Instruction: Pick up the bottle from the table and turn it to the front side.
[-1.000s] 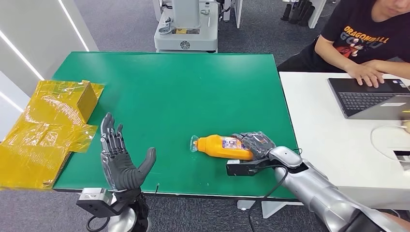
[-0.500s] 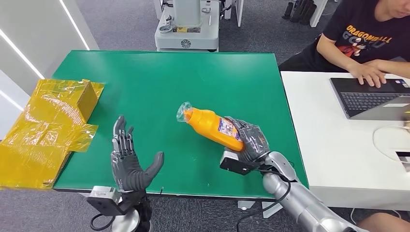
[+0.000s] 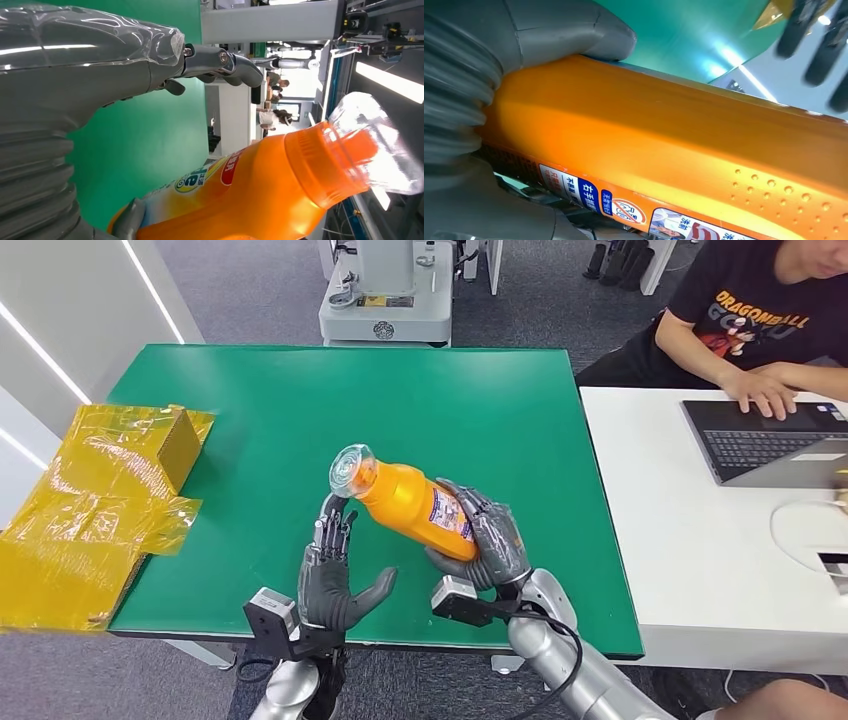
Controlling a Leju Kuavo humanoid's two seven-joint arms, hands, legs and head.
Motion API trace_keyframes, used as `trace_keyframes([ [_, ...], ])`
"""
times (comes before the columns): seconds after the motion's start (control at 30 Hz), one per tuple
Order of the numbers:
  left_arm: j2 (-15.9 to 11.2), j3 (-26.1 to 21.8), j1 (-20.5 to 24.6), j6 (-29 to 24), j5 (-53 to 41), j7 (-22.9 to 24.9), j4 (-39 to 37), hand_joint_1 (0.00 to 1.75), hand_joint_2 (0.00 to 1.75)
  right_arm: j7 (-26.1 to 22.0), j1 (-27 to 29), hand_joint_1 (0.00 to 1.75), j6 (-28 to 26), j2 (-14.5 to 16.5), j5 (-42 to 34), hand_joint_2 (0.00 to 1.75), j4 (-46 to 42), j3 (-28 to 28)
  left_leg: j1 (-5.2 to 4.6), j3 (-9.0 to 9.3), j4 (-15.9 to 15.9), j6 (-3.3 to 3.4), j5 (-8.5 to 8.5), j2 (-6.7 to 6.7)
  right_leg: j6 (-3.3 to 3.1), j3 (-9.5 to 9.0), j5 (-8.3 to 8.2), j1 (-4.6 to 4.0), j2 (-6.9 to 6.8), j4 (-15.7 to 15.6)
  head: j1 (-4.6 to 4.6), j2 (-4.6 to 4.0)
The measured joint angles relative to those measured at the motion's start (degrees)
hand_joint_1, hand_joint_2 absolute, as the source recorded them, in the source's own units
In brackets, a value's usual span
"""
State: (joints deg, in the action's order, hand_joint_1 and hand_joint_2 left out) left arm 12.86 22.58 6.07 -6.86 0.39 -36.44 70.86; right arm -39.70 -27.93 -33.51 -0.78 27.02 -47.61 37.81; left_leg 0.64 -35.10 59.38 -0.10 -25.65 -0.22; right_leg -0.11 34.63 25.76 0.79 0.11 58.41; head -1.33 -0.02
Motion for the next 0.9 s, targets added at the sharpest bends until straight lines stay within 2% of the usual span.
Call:
trace_keyframes([
  [0.33,0.1,0.1,0.2,0.3,-2.0,1.1,-0.9,0.0,1.75,2.6,1.7,1.75,4.5,1.3,6.0,1.75,-0.4,0.5,-0.01,-0.02,0.0,0.0,0.0,-0.01,-0.01,-0.01,0.01,0.01,-0.01,0.0,0.01,0.0],
  [0.53,0.2,0.1,0.3,0.4,-2.7,1.4,-1.5,0.0,1.75,6.4,2.0,1.75,9.0,1.3,10.3,1.75,0.0,1.5,0.0,-0.02,0.0,0.0,0.0,-0.01,-0.01,0.0,0.01,0.0,-0.01,0.0,0.01,0.0],
  [0.9,0.2,-0.1,0.4,0.6,-3.0,1.4,-2.0,0.0,1.75,7.1,1.8,1.75,12.2,1.4,12.7,1.75,1.1,2.4,0.0,-0.02,0.0,0.0,0.0,-0.01,-0.01,0.0,0.01,0.0,-0.01,0.0,0.01,0.0],
])
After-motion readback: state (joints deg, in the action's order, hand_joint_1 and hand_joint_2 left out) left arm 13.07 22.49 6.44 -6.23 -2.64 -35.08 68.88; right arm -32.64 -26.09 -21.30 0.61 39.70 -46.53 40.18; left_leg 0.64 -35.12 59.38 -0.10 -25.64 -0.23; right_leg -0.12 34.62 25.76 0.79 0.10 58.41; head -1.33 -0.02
